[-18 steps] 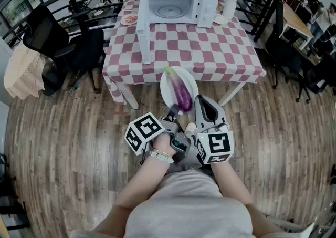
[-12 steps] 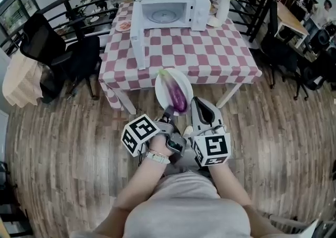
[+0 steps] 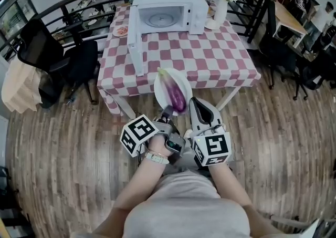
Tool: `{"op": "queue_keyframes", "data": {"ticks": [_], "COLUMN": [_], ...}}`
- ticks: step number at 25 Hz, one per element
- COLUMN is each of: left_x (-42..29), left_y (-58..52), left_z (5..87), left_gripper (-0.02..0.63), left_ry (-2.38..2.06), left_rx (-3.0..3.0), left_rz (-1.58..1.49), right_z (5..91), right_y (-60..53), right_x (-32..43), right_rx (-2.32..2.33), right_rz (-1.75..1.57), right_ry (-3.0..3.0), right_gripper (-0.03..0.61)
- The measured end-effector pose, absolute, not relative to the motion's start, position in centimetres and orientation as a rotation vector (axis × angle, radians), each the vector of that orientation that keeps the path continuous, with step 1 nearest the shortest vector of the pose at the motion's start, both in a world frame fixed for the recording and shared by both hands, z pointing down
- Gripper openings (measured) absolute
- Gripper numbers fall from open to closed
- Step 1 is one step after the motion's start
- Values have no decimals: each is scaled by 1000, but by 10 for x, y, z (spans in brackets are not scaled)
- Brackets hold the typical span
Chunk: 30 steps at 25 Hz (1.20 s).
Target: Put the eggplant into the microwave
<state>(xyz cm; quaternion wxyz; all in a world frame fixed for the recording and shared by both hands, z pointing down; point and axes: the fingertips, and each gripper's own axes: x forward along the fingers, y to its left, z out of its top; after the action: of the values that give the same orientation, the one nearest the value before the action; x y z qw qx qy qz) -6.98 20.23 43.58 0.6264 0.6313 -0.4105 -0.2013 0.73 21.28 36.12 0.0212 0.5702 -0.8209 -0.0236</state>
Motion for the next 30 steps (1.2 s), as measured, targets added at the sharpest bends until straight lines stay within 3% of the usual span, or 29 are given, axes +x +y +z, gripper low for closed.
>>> {"op": "queue_keyframes", "data": {"ticks": [30], "left_x": [-48], "left_y": [64], "left_z": [443], "left_gripper": [18], "left_ry": [-946], "left_rx": [1393], "left_rz": [-421], "right_z": [368], "right_y": [65], "right_x": [28], "right_rx": [1742], "right_rz": [42], "right_ry": [-2531], "right_gripper": [25]}}
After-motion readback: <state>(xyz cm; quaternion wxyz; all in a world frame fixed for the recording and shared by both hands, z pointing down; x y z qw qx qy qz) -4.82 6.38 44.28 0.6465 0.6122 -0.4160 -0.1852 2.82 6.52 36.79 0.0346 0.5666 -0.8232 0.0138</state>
